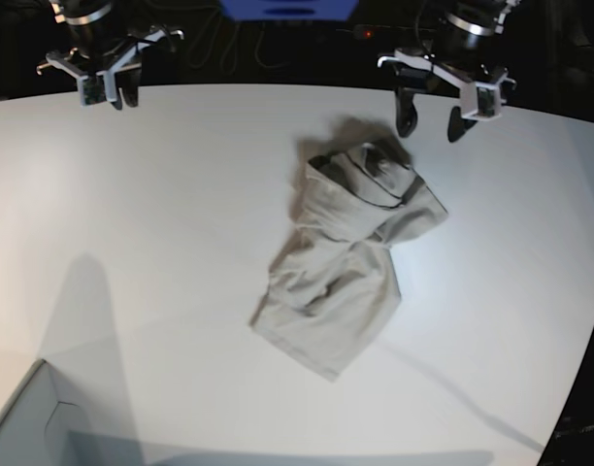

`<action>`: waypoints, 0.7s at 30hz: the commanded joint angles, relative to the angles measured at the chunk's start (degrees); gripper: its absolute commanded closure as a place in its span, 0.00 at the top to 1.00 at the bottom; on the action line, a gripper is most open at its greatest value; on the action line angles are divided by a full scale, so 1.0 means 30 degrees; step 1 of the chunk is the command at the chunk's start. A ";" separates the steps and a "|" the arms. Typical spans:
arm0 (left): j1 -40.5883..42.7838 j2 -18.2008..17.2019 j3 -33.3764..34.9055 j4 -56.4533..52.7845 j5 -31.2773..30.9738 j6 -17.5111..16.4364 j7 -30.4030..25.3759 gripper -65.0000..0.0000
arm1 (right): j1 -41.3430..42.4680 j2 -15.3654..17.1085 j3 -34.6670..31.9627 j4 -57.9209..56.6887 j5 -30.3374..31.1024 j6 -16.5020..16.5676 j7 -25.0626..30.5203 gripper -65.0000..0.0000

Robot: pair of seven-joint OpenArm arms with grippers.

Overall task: Layout the t-shirt on the table in an organized manner, then fold the t-shirt properly
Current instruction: 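Reach the left gripper to the crumpled beige shirt and grasp its edge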

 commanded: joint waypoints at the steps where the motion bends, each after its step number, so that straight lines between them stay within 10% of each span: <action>1: -0.0291 -0.0094 -0.0040 -0.0166 -0.0048 0.0120 -0.0301 0.71 | -0.0153 -0.0137 0.0049 0.0276 -0.0019 0.0304 0.0258 0.27; 14: -0.6533 -0.1149 -0.3264 -0.6379 -0.7520 -0.0026 -0.0125 0.80 | -0.0006 -0.0723 0.0401 0.0217 -0.0019 0.0362 0.0229 0.41; 21: -1.0753 -0.1501 -0.2385 -1.0335 -0.8810 -0.0026 0.3215 0.80 | 0.0492 -0.0694 0.1133 0.0217 -0.0019 0.0362 -0.0679 0.41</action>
